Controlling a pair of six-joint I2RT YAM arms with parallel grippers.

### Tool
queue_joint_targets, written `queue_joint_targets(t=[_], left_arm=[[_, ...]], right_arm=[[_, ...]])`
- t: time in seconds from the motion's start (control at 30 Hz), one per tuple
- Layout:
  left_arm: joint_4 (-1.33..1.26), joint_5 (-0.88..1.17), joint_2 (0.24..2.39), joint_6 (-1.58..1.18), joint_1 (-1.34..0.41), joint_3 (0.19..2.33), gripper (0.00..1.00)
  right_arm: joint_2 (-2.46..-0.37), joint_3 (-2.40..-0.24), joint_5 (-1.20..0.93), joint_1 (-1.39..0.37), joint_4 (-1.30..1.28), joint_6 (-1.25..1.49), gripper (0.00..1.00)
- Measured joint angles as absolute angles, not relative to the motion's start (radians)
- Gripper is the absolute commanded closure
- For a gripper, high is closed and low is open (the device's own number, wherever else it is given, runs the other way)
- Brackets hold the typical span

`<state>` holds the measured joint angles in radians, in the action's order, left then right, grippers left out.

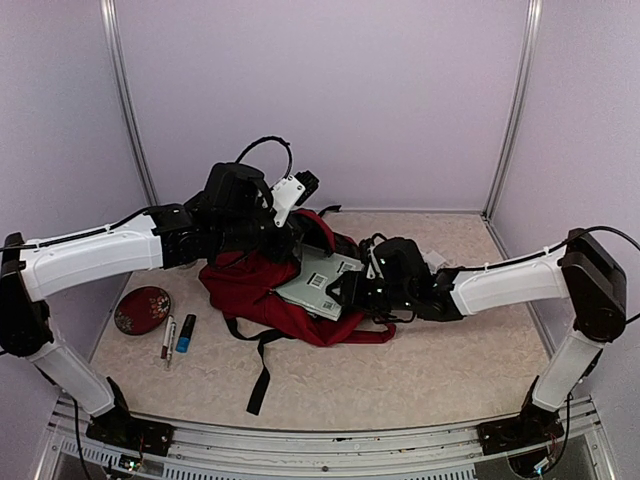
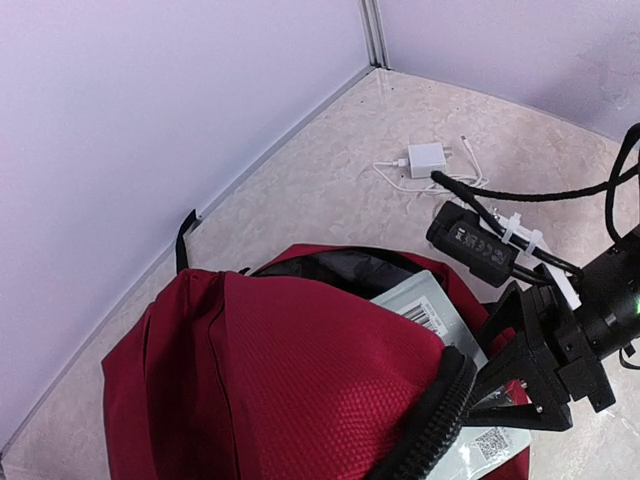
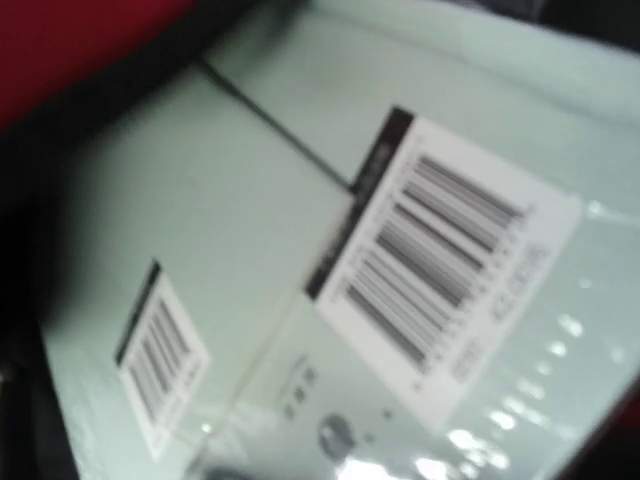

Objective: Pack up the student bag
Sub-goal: Place the book in the largest pocket of the bag.

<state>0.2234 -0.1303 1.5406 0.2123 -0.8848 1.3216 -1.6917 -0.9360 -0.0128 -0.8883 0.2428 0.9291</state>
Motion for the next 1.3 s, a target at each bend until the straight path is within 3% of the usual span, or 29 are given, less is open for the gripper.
queue_joint_targets(t=[0.4, 0.5, 0.6, 0.67, 0.73, 0.77, 1.03, 1.3], left_arm=[[0.206, -0.107, 1.538, 0.199, -0.885, 1.298, 1.00], [0.206, -0.107, 1.538, 0.194, -0.885, 1.298, 1.00], [0.205, -0.107, 1.537, 0.187, -0.885, 1.296, 1.00], [0.200, -0.107, 1.535, 0.183, -0.884, 1.290, 1.00], [0.192, -0.107, 1.530, 0.180, -0.884, 1.279, 1.00], [0.187, -0.107, 1.527, 0.178, -0.883, 1.271, 1.00], [0.171, -0.106, 1.527, 0.161, -0.875, 1.259, 1.00], [0.171, -0.102, 1.528, 0.160, -0.871, 1.259, 1.00]], right_arm=[[-1.851, -1.132, -0.093, -0.916, 0.234, 0.886, 0.49], [-1.872, -1.160, -0.102, -0.927, 0.243, 0.879, 0.45], [-1.860, -1.143, -0.093, -0.929, 0.245, 0.867, 0.35], [-1.821, -1.105, -0.069, -0.929, 0.228, 0.849, 0.22], [-1.753, -1.064, -0.038, -0.930, 0.199, 0.824, 0.02], [-1.710, -1.047, -0.023, -0.931, 0.180, 0.812, 0.00], [-1.423, -1.016, 0.096, -0.931, 0.054, 0.721, 0.00], [-1.153, -0.830, 0.162, -0.838, -0.116, 0.727, 0.00]])
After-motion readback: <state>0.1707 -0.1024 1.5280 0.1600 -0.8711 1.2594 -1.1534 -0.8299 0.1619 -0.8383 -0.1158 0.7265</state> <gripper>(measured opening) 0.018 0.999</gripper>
